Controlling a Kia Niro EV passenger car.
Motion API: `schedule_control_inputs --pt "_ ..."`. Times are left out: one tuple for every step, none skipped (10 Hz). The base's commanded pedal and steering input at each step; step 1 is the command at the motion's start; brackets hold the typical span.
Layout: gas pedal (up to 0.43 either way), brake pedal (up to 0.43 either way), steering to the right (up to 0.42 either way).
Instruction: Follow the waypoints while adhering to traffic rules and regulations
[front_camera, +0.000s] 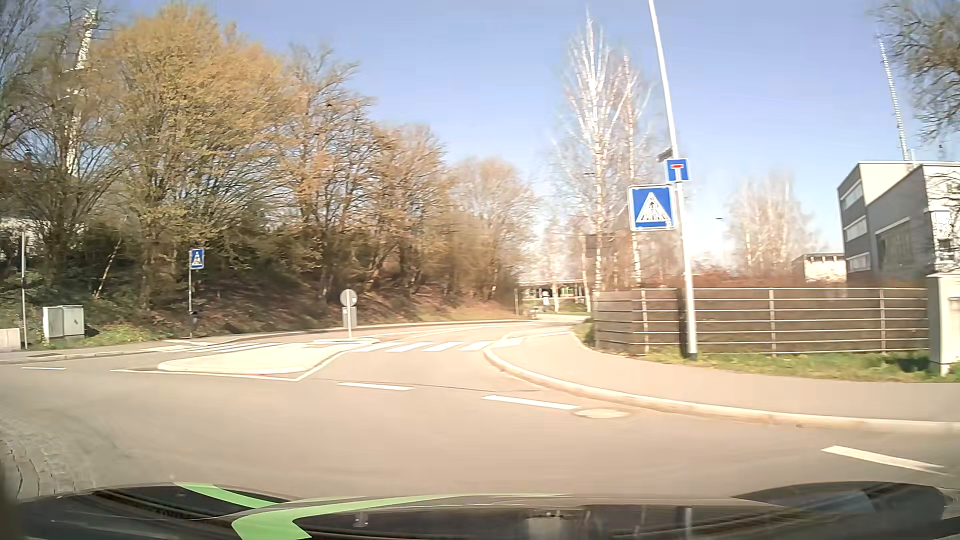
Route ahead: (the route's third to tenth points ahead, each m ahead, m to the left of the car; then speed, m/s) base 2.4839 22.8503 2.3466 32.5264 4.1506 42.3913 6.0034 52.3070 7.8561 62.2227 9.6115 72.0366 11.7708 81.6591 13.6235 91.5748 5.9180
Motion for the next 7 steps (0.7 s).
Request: schedule_control_inputs --pt "0.118 0.000 -0.457" --pt "0.130 0.000 -0.458" --pt "0.130 0.000 -0.458" --pt "0.130 0.000 -0.465" --pt "0.118 0.000 -0.471" --pt "0.110 0.000 -0.476" --pt "0.110 0.000 -0.484"
